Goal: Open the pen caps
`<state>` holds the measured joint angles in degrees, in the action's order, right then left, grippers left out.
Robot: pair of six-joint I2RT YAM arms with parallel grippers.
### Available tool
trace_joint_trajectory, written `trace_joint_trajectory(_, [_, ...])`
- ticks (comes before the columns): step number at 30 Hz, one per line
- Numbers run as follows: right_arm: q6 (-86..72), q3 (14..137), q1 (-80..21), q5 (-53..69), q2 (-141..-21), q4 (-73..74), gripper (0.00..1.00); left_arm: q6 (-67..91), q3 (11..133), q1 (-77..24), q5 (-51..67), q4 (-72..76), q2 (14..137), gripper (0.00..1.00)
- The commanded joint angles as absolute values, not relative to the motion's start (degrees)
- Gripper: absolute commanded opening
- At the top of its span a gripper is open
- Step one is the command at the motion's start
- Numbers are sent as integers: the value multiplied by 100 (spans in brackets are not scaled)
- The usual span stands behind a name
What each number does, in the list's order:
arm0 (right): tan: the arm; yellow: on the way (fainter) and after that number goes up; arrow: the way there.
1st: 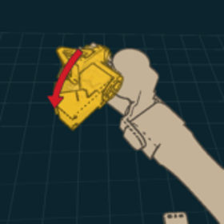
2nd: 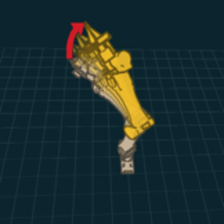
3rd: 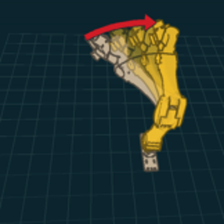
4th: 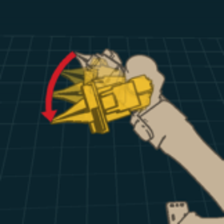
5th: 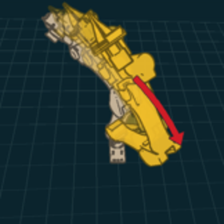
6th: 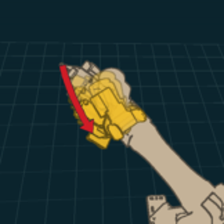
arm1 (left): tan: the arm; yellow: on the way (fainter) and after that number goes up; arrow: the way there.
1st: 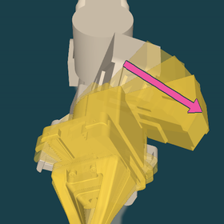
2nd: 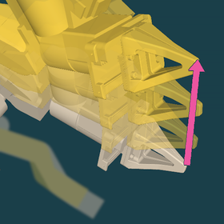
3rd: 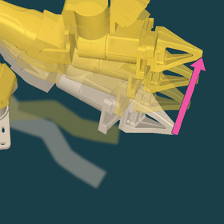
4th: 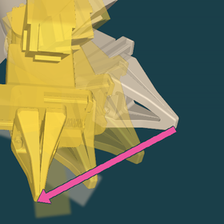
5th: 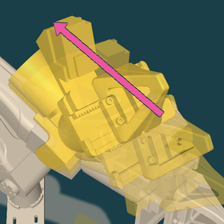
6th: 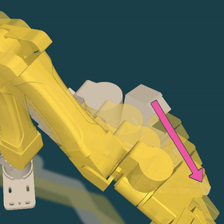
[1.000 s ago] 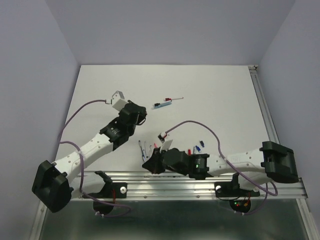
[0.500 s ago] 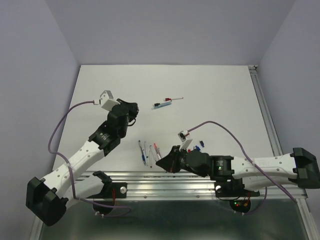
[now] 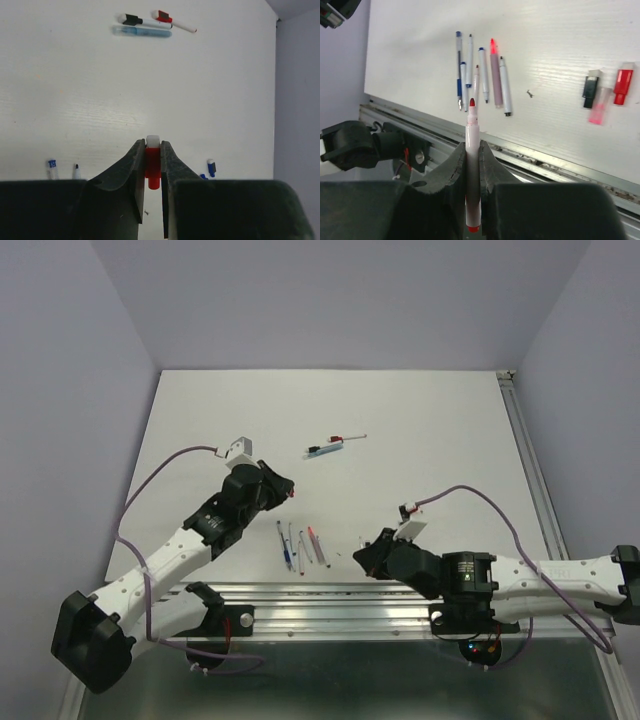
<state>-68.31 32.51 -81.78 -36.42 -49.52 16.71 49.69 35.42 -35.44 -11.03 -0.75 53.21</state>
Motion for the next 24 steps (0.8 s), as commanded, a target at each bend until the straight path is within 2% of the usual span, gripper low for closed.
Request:
trace_joint_trajectory(1, [-7040, 3181, -8183, -4254, -5106, 2171, 1, 4755, 3402, -3524, -563, 9, 5432, 0])
trace_joint_trajectory(7, [-6373, 3524, -7824, -3983, -5781, 1680, 1, 4764, 3235, -3524, -721, -220, 5107, 0])
trace_joint_trajectory(14, [-5222, 3691, -6909, -2523, -6837, 432, 1, 4737, 3190, -3524, -861, -439, 4922, 0])
trace_joint_trajectory(20, [-4694, 4236, -6566, -1978, -7786, 220, 3, 4729, 3182, -3516, -861, -483, 4983, 0])
trace_joint_trajectory(24, [-4562, 4324, -6434, -1600, -8295, 70, 8, 4720, 3199, -3516, -896, -545, 4975, 0])
